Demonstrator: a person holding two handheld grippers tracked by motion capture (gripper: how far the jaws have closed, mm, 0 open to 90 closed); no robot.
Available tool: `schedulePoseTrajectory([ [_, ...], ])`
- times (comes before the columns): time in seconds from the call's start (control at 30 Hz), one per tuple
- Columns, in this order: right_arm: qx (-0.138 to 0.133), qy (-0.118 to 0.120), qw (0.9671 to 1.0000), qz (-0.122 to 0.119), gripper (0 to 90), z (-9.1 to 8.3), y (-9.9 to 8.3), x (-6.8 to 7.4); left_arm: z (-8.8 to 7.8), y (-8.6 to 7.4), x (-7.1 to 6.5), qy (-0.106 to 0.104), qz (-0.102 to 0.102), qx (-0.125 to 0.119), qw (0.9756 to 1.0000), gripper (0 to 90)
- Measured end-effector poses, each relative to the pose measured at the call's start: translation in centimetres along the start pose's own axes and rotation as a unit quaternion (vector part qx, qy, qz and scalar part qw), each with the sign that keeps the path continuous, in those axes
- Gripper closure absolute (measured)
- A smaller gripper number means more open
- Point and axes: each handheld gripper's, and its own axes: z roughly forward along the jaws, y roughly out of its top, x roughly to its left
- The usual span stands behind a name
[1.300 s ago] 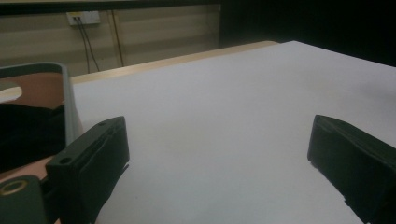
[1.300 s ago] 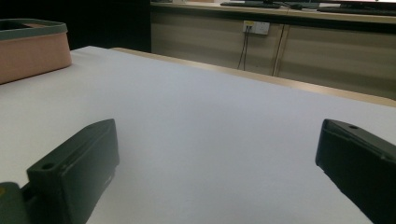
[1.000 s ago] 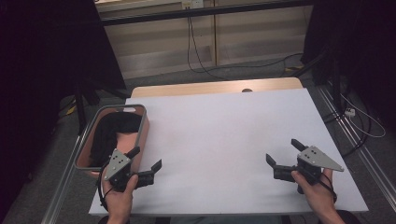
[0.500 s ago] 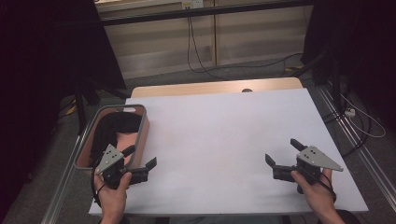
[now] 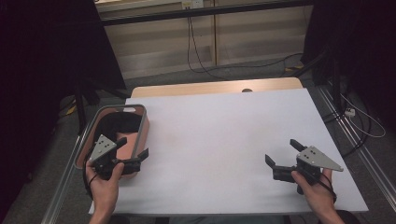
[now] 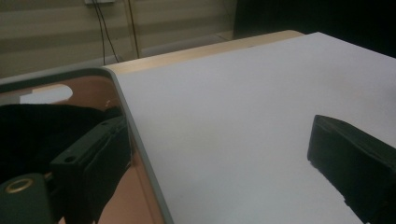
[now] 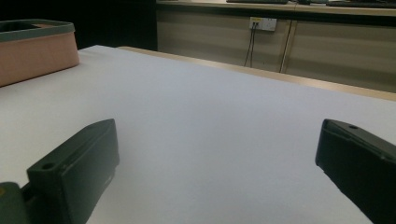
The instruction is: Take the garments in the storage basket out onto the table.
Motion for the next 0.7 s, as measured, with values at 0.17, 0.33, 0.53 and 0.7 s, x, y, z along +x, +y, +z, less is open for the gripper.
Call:
schedulePoseTrajectory([
  [0.17,0.001,0.0,1.0,-0.003,0.0,0.0,0.1,0.1,0.0,1.0,0.7,0.002,0.014,0.0,0.9999,6.4],
  [0.33,0.0,0.004,1.0,-0.006,0.0,0.1,0.1,0.4,0.6,1.3,1.8,-0.024,-0.005,0.027,0.9993,5.9],
  [0.53,0.004,0.006,1.0,-0.005,0.0,0.2,0.0,0.4,0.7,2.2,3.2,0.0,-0.027,0.043,0.9987,5.8],
  [0.7,0.001,0.007,1.0,-0.005,0.0,0.2,0.1,0.3,1.3,2.8,5.0,0.012,-0.043,0.069,0.9966,5.7],
])
